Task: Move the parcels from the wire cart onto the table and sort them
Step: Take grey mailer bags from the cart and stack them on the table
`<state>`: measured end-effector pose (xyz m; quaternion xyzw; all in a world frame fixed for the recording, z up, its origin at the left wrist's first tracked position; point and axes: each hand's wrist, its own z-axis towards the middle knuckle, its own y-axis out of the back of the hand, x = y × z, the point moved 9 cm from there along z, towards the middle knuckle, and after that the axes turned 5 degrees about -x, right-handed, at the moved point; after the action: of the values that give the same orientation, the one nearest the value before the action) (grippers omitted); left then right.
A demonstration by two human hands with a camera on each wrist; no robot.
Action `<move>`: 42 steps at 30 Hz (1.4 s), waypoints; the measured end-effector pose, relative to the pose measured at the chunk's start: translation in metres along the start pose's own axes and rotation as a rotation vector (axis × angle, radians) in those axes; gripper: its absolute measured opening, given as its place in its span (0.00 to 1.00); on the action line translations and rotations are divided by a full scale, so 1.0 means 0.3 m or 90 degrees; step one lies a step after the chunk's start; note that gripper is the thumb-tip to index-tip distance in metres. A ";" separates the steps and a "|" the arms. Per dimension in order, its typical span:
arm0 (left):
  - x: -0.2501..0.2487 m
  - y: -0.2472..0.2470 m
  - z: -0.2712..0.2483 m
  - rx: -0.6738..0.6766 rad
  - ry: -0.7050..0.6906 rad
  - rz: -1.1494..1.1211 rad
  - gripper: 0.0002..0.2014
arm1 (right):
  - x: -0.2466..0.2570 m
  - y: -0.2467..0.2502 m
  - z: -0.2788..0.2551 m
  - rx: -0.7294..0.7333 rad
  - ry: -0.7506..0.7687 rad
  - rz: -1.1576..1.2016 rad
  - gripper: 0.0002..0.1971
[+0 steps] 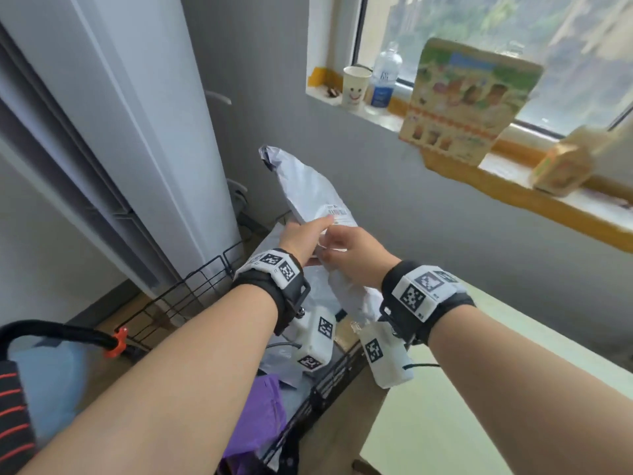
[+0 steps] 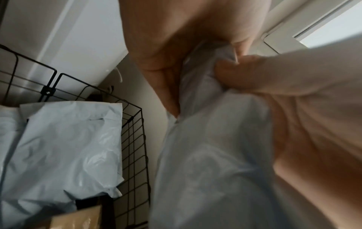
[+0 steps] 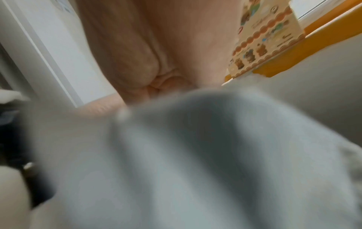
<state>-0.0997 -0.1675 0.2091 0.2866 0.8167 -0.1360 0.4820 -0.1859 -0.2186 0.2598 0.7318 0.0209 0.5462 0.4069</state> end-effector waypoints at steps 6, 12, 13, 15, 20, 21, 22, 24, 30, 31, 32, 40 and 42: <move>-0.090 -0.050 -0.169 -0.061 -0.134 0.175 0.16 | 0.031 0.124 -0.187 0.016 0.031 -0.039 0.06; -0.186 -0.149 -0.341 -0.073 -0.214 0.225 0.13 | -0.092 0.459 -0.375 -0.273 -0.042 0.008 0.06; -0.199 -0.171 -0.368 -0.071 -0.221 0.216 0.08 | -0.135 0.519 -0.418 -0.318 -0.072 0.008 0.08; -0.219 -0.214 -0.426 -0.058 -0.232 0.195 0.03 | -0.225 0.611 -0.504 -0.368 -0.138 0.001 0.17; -0.234 -0.366 -0.546 0.008 -0.240 0.106 0.13 | -0.375 0.700 -0.694 -0.334 -0.239 0.164 0.46; -0.229 -0.402 -0.567 0.023 -0.235 0.069 0.13 | -0.395 0.708 -0.727 -0.324 -0.247 0.212 0.50; -0.224 -0.437 -0.586 0.033 -0.231 0.047 0.14 | -0.415 0.718 -0.756 -0.316 -0.258 0.243 0.52; -0.199 -0.504 -0.607 0.050 -0.213 0.023 0.14 | -0.437 0.734 -0.810 -0.299 -0.264 0.303 0.46; -0.119 -0.693 -0.642 0.121 -0.178 0.029 0.16 | -0.500 0.828 -0.958 -0.403 -0.291 0.366 0.24; -0.102 -0.729 -0.650 0.139 -0.170 0.031 0.15 | -0.514 0.850 -0.988 -0.437 -0.304 0.345 0.20; -0.086 -0.763 -0.661 0.158 -0.159 0.035 0.14 | -0.523 0.868 -1.018 -0.464 -0.318 0.321 0.17; -0.023 -0.995 -0.776 0.323 -0.128 0.108 0.08 | -0.594 0.977 -1.257 -0.620 -0.389 0.224 0.08; -0.029 -1.032 -0.823 0.356 -0.137 0.124 0.08 | -0.616 1.009 -1.308 -0.658 -0.406 0.196 0.08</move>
<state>-0.4572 -0.2948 0.3228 0.4688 0.6604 -0.3385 0.4791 -0.7060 -0.2838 0.3308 0.5620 -0.4744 0.2925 0.6111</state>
